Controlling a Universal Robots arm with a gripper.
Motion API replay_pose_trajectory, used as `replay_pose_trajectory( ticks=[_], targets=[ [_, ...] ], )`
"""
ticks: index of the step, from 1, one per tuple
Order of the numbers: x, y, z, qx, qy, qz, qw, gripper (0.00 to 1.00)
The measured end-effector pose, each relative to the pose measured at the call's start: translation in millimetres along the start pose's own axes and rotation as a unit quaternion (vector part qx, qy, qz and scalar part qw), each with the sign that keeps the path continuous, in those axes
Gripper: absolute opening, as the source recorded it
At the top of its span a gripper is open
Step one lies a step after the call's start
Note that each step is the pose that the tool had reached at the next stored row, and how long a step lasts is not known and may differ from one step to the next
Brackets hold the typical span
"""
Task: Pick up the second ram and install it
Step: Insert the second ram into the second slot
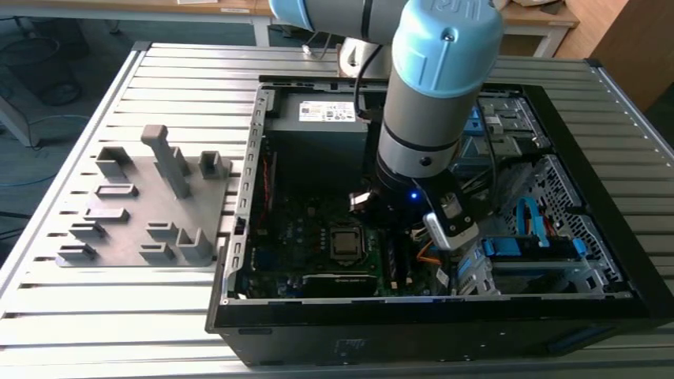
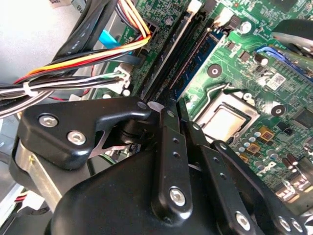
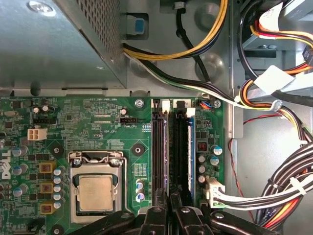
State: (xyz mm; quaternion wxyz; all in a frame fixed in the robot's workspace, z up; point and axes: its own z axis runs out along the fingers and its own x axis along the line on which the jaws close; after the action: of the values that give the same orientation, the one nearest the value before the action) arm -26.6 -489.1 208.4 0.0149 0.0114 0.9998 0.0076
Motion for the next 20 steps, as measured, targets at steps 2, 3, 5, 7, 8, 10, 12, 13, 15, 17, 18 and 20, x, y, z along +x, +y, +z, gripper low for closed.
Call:
replay_pose_trajectory(
  ticks=[2, 3, 5, 7, 8, 10, 12, 13, 15, 17, 18, 20],
  targets=[
    [0.0, 0.0, 1.1, 0.0001, 0.0, 0.0, 1.0, 0.14],
    [0.1, 0.0, 1.7, 0.0, 0.0, 0.0, 1.0, 0.14],
    [0.0, 0.0, 1.7, 0.0001, 0.0, 0.0, 1.0, 0.14],
    [0.0, 0.0, 1.9, 0.0001, 0.0, 0.0, 1.0, 0.14],
    [0.0, 0.0, 1.9, 0.0001, 0.0, 0.0, 1.0, 0.14],
    [0.0, 0.1, 2.2, -0.0002, -0.0001, 0.0, 1.0, 0.15],
    [0.0, 0.0, 2.2, -0.0001, -0.0001, 0.0, 1.0, 0.21],
    [0.0, 0.0, 2.2, 0.0, 0.0, 0.0, 1.0, 0.27],
    [0.1, 0.0, 2.2, 0.0001, 0.0, 0.0, 1.0, 0.33],
    [0.1, 0.0, 2.3, 0.0001, 0.0, 0.0, 1.0, 0.33],
    [0.1, 0.0, 2.1, 0.0001, 0.0, 0.0, 1.0, 0.33],
    [-0.1, 0.0, -1.6, 0.0, -0.0001, 0.0, 1.0, 0.33]
  ],
)
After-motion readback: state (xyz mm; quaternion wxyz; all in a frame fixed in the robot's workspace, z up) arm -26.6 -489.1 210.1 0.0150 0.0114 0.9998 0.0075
